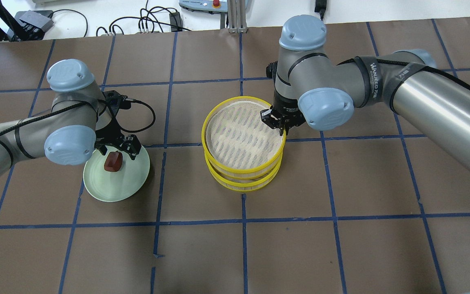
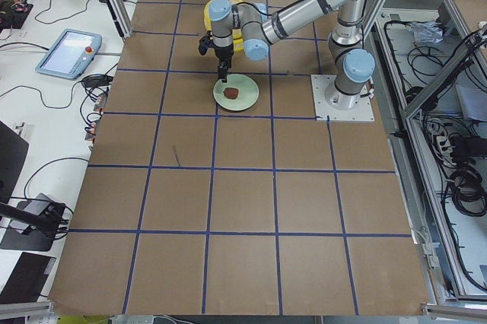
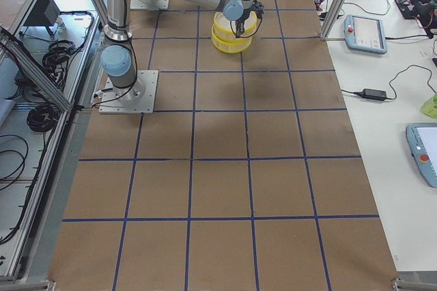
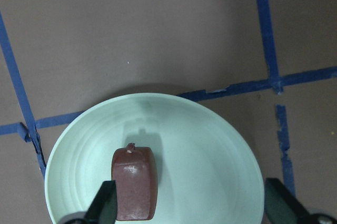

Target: Stack buns with steamer

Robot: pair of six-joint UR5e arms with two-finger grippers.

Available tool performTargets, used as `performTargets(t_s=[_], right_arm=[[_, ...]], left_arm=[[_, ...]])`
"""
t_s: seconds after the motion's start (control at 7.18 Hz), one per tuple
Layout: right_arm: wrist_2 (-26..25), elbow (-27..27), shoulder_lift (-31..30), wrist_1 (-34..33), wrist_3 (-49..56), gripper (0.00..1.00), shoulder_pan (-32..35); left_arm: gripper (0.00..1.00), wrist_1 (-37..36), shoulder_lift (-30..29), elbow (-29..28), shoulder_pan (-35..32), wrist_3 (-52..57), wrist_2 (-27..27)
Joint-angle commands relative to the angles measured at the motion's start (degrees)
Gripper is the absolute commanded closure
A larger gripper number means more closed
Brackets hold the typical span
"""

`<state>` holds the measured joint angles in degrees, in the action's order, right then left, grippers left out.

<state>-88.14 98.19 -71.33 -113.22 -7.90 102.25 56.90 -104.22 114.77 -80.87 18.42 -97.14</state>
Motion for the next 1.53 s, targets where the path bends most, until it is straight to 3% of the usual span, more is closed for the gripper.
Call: performTargets(t_s=[0.0,0.14,0.28,0.42,0.7,0.97,1.11,1.39], right_arm=[[0.1,0.2,0.1,0.0,-0.1,0.96,0.1],[0.2,0.2,0.4,0.0,-0.2,0.96,0.1],[0.2,0.2,0.5,0.0,-0.2,0.96,0.1],[0.2,0.3,0.5,0.0,-0.2,0.95,0.1],[0.2,0.7,0.6,0.0,-0.2,0.94,0.9],[-0.8,0.8,0.6,0.2,0.1,0.94,1.3],[-1.0,0.9,0.6,0.4,0.5,0.94,1.2],[-1.1,1.2,0.7,0.3,0.7,0.94,1.2]], left_arm=[[0.28,0.1,-1.3,1.0,0.7,0.2,-1.7],[0.48,0.0,-2.3,1.3,0.8,0.2,-1.9],[0.77,0.0,-2.2,1.1,0.8,0.0,-2.1],[0.97,-0.1,-2.0,0.4,0.8,-0.6,-3.4],[0.98,-2.1,1.2,-1.1,0.7,-0.4,-3.8],[0.98,7.6,6.7,-5.7,-0.5,-3.0,-2.8],[0.98,13.6,9.4,-8.2,-1.4,-5.7,0.3],[0.98,16.2,11.0,-9.9,-3.0,-9.1,9.0]])
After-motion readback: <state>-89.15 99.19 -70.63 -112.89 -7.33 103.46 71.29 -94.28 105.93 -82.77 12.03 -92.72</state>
